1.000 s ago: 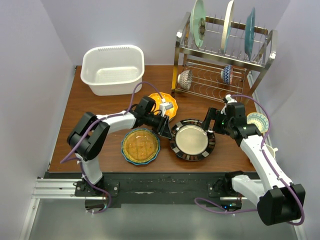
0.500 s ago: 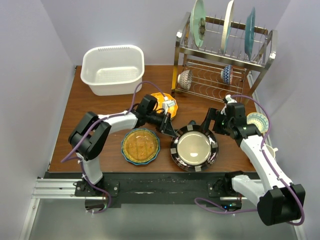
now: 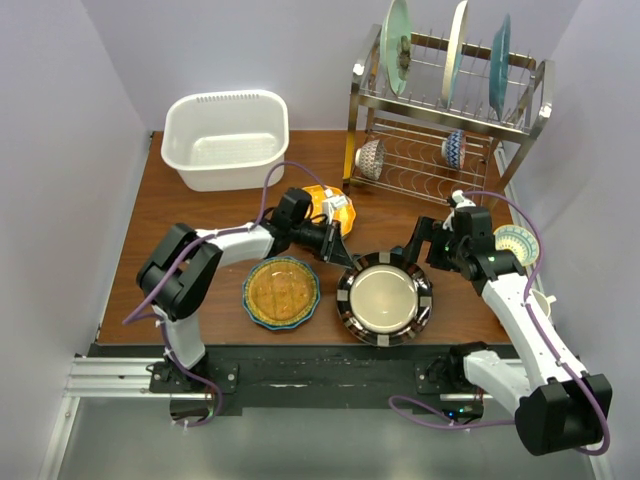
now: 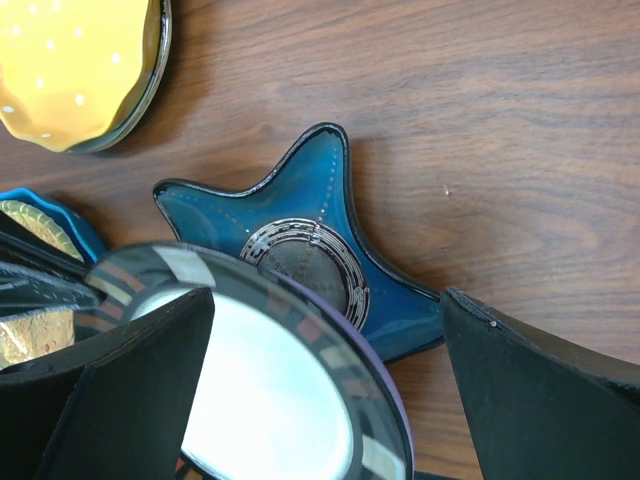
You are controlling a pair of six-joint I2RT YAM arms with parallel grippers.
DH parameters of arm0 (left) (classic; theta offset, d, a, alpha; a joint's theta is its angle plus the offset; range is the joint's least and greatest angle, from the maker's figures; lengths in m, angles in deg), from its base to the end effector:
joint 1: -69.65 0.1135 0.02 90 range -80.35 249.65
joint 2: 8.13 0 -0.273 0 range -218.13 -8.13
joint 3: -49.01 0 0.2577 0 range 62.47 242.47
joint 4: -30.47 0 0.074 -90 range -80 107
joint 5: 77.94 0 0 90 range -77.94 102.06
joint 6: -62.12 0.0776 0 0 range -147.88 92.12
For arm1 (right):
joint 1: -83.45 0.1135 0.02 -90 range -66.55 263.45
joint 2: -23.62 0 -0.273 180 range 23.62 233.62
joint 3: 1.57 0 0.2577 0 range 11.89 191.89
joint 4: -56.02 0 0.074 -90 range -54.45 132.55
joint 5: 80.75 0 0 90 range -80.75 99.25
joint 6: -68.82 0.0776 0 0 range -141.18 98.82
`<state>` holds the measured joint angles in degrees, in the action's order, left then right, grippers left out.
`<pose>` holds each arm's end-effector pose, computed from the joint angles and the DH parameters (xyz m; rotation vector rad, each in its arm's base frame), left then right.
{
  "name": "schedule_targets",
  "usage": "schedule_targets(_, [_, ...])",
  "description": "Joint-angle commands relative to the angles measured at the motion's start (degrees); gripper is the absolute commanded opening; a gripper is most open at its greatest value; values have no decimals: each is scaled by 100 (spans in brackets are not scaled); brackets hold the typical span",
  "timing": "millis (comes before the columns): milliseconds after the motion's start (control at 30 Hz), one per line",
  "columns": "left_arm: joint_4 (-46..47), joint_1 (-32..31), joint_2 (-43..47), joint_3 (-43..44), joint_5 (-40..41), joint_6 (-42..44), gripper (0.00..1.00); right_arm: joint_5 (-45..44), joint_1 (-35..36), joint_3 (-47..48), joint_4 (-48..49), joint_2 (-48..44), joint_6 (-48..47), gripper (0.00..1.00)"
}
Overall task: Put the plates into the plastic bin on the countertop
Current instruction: Pick up the plate at the center of the board.
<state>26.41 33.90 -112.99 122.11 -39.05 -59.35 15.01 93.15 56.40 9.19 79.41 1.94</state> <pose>0.2963 -0.2878 0.1699 0.6577 2.3113 -1.5905 0.2270 0.0467 0.2428 0.2284 2.3695 0.3958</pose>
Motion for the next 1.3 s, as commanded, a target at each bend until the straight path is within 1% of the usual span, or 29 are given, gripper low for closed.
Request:
schedule_targets(0, [1194, 129, 212, 109, -171, -904, 0, 92, -3, 260, -100, -156, -26, 99])
schedule_targets(100, [1440, 129, 150, 241, -153, -1204, 0, 118, -11, 383, -153, -182, -17, 99])
schedule_targets(233, [1450, 138, 88, 478, -110, -1345, 0, 153, -3, 541, -249, -288, -9, 99])
schedule_targets(333, [1432, 182, 106, 488, -48, -1397, 0, 215, -3, 655, -311, -358, -9, 99])
schedule_targets(533, [1423, 463, 360, 251, 75, -1450, 0, 759, -3, 656, -267, -543, 132, 98])
schedule_targets(633, [1423, 621, 510, 110, 93, -1442, 0, 1119, -3, 498, -180, -622, 246, 95])
schedule_targets(667, [1415, 682, 528, 75, 93, -1442, 0, 1225, -11, 375, -92, -700, 290, 90])
schedule_targets(733, [1423, 770, 607, -4, 110, -1442, 0, 1462, -3, 182, -39, -745, 325, 84])
schedule_targets(767, [1415, 788, 624, -22, 102, -1442, 0, 1515, -3, 128, -39, -762, 334, 76])
schedule_targets(800, [1415, 797, 651, -40, 110, -1442, 0, 1612, -3, 67, -47, -780, 334, 71])
schedule_targets(833, [1380, 823, 668, -57, 128, -1415, 0, 1717, -3, -38, -47, -789, 325, 59])
schedule_targets(867, [1362, 841, 677, -66, 137, -1415, 0, 1762, -3, -143, -30, -789, 308, 53])
schedule_targets(900, [1344, 859, 712, -75, 171, -1407, 0, 1797, -3, -197, -30, -772, 308, 40])
schedule_targets(967, [1344, 876, 730, -93, 198, -1415, 0, 1884, -3, -363, 23, -736, 325, 26])
schedule_targets(1000, [1336, 885, 739, -93, 198, -1415, 0, 1902, -3, -408, 58, -719, 351, 12])
schedule_targets(1033, [1327, 885, 739, -93, 198, -1415, 0, 1903, -3, -460, 84, -693, 378, 5])
schedule_targets(1067, [1301, 885, 739, -93, 198, -1415, 0, 1903, -3, -565, 119, -623, 422, 0])
schedule_targets(1267, [1256, 885, 730, -145, 216, -1415, 0, 1754, 6, -926, 172, -376, 510, 0])
